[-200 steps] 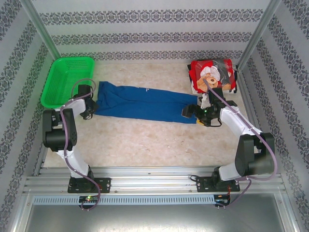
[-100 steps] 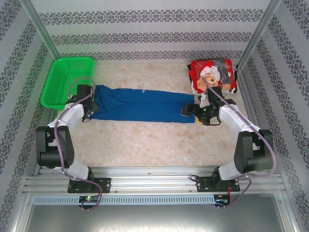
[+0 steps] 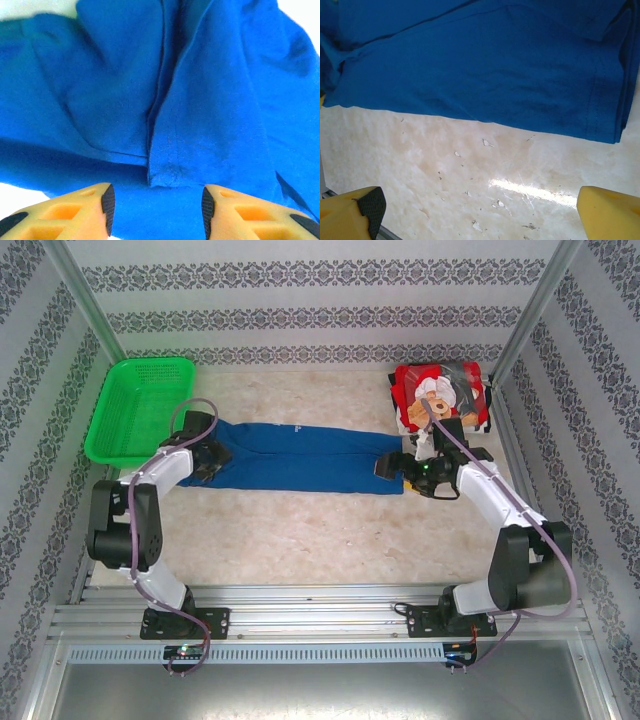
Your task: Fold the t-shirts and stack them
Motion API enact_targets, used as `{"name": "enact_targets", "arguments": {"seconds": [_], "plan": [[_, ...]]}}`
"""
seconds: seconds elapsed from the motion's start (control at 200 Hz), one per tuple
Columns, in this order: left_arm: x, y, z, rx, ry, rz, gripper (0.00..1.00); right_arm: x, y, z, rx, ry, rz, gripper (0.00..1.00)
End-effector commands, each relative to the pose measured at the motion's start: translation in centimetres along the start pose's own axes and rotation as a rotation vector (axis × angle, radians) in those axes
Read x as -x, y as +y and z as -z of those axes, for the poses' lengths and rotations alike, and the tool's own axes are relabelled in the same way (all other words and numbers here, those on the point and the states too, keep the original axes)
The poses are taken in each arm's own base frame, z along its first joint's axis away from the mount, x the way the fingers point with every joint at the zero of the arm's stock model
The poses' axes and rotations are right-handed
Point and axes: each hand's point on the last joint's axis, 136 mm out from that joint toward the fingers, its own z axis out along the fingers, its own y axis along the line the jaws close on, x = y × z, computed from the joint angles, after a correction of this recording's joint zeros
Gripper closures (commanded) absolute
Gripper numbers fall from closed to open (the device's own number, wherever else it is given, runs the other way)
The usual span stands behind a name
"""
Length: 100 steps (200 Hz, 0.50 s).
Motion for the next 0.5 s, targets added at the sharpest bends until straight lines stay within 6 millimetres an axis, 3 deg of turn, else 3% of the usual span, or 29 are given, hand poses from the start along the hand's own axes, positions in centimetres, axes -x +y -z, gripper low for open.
{"name": "enact_targets", "arguments": {"seconds": [0.0,0.225,0.355,0.495], "plan": [[0.8,-0.9,-0.8,-0.045,-0.027,0.066,0.51,-0.6,0.7,0.3,0.026,-0.001,0.043,0.02],[1.2,-0.5,-2.3,-0.019,-0.042,0.084,0.55,-1.2,0.4,0.7,0.016,0.003,0.046,0.02],[1.2,-0.9,-3.3,-0.034,-0.033,0.099,0.64,-1.3,0.4,1.0,0.01,-0.004,0.049,0.02],[1.7,-1.6,-3.1,-0.055,-0.047,0.094,0.7,-1.3,0.5,1.2,0.014,-0.01,0.049,0.02]]}}
